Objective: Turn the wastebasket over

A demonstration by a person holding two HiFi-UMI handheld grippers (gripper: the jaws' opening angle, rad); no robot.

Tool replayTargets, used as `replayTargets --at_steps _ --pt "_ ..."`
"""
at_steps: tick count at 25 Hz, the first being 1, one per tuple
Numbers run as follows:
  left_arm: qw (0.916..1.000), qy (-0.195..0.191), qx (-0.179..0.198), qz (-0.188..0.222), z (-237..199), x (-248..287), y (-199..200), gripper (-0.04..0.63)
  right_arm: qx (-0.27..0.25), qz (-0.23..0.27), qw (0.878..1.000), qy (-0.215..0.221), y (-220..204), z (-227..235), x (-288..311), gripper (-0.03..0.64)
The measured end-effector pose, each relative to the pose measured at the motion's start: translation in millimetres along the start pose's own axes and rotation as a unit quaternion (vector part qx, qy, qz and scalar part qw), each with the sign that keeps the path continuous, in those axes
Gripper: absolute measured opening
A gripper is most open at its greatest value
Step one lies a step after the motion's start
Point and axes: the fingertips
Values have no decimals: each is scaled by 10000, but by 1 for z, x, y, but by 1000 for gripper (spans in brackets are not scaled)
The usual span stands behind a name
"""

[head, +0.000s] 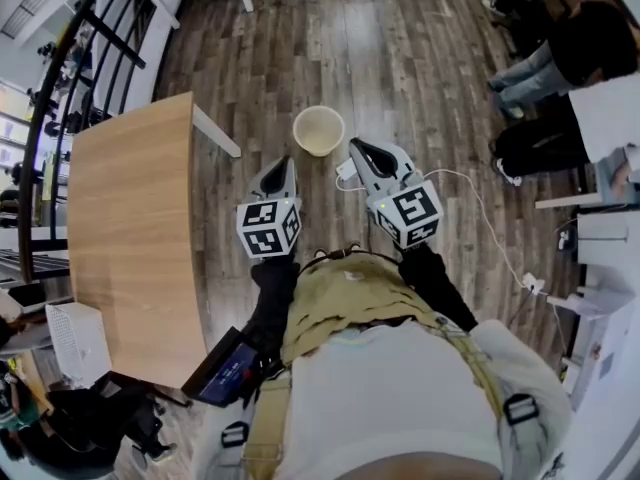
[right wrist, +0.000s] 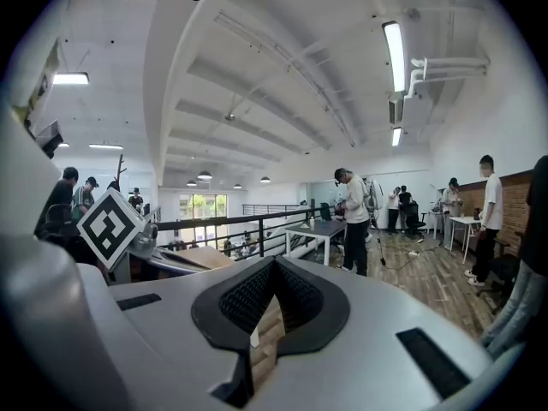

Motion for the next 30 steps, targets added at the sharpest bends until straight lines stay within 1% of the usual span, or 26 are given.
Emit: replayTargets --at_steps 5,9,13,17,19,22,25,28,30 --pt "10000 23 -84 0 -14 -9 -5 2 140 -93 9999 25 -7 -12 9 21" --pt "9998 88 -192 -50 -35 -18 -13 2 148 -187 9997 96 -13 -31 22 21" --pt "9992 156 -325 -144 -56 -25 -31 0 176 -330 9991 192 -28 -53 35 21" --pt "9982 222 -467 -301 -62 -26 -50 2 298 -536 9978 249 -49 -60 35 21" --pt "9974 274 -541 -392 -64 -28 -58 2 402 -623 9969 253 -57 -59 32 21" --pt "9963 415 -619 -423 -75 -23 -58 2 443 -657 9962 368 -58 -54 46 21" --pt "9947 591 -672 -510 -85 -9 -61 2 507 -707 9944 600 -66 -45 71 21" --pt "9910 890 -789 -619 -101 14 -63 2 552 -766 9911 937 -74 -30 102 21" --pt "9883 1069 -866 -660 -114 35 -56 2 566 -763 9892 1116 -73 -15 123 21"
Point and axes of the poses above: the fingertips, and each gripper's own axes: x forward along the fingers, z to its right, y out of its top, and after that the axes turned 15 degrees about y, right-handed
